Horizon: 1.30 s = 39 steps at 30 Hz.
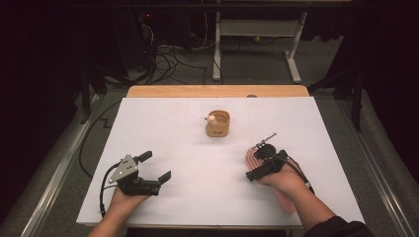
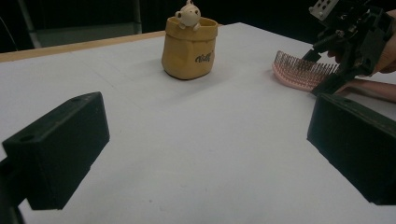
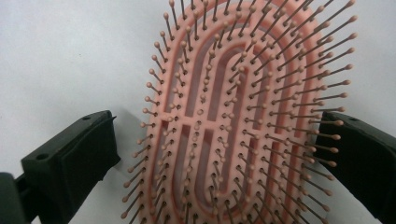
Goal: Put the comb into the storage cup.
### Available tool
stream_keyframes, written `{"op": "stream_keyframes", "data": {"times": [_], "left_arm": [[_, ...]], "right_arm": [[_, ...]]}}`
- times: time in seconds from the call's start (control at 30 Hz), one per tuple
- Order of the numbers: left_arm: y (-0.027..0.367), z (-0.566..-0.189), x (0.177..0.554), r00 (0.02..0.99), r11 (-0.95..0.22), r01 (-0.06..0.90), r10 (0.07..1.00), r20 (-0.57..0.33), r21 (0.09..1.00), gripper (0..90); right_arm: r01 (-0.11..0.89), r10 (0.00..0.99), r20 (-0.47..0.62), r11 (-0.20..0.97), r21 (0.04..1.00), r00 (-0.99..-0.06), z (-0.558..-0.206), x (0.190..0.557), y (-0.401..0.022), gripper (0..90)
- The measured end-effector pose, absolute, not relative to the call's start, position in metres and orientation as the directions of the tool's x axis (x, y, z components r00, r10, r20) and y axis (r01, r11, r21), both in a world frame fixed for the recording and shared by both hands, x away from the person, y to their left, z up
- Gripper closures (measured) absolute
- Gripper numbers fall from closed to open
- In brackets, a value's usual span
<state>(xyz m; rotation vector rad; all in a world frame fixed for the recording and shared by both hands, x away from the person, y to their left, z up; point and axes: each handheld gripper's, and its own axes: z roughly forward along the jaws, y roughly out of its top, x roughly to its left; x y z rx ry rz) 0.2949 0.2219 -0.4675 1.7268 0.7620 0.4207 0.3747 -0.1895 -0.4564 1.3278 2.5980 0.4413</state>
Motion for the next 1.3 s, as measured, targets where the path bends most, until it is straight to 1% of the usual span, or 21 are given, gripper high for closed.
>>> {"op": "stream_keyframes", "data": {"times": [0.17,0.43,0.47,0.53,0.57,0.67,0.77,0.8,0.83,0.97,1.03,1.3], "left_arm": [[0.221,-0.468,0.294,0.731,-0.153,0.273,0.675,-0.102,0.95,0.0],[0.221,-0.468,0.295,0.734,-0.149,0.275,0.671,-0.107,0.95,0.0],[0.222,-0.468,0.295,0.735,-0.147,0.273,0.67,-0.108,0.951,0.0],[0.222,-0.467,0.294,0.735,-0.146,0.273,0.669,-0.109,0.951,0.0],[0.222,-0.467,0.294,0.735,-0.145,0.273,0.669,-0.109,0.951,0.0],[0.222,-0.467,0.294,0.736,-0.142,0.272,0.668,-0.11,0.952,0.0],[0.222,-0.467,0.293,0.74,-0.142,0.27,0.664,-0.11,0.952,0.0],[0.221,-0.467,0.293,0.741,-0.144,0.268,0.663,-0.109,0.953,0.0],[0.221,-0.467,0.293,0.742,-0.145,0.268,0.661,-0.108,0.952,0.0],[0.222,-0.467,0.293,0.744,-0.147,0.268,0.659,-0.108,0.952,0.0],[0.221,-0.467,0.293,0.745,-0.146,0.268,0.658,-0.109,0.952,0.0],[0.22,-0.468,0.292,0.751,-0.154,0.267,0.651,-0.106,0.951,0.0]], "right_arm": [[0.764,0.815,-0.031,0.555,0.33,-0.579,-0.453,0.377,-0.19,5.0],[0.774,0.811,-0.03,0.568,0.28,-0.584,-0.449,0.385,-0.189,12.7],[0.768,0.806,-0.033,0.575,0.281,-0.591,-0.449,0.386,-0.188,12.9],[0.788,0.82,-0.027,0.558,0.26,-0.572,-0.448,0.386,-0.186,12.9],[0.778,0.81,-0.033,0.573,0.26,-0.586,-0.448,0.388,-0.186,13.1],[0.784,0.813,-0.033,0.571,0.243,-0.581,-0.447,0.389,-0.186,14.1],[0.788,0.812,-0.032,0.574,0.224,-0.583,-0.447,0.391,-0.184,13.7],[0.801,0.823,-0.028,0.56,0.211,-0.568,-0.447,0.39,-0.183,13.7],[0.789,0.811,-0.033,0.577,0.211,-0.585,-0.447,0.392,-0.184,13.5],[0.8,0.818,-0.029,0.569,0.189,-0.575,-0.446,0.394,-0.182,13.3],[0.787,0.805,-0.031,0.587,0.187,-0.593,-0.447,0.395,-0.182,13.3],[0.787,0.803,-0.029,0.591,0.176,-0.596,-0.446,0.397,-0.181,13.3]]}}
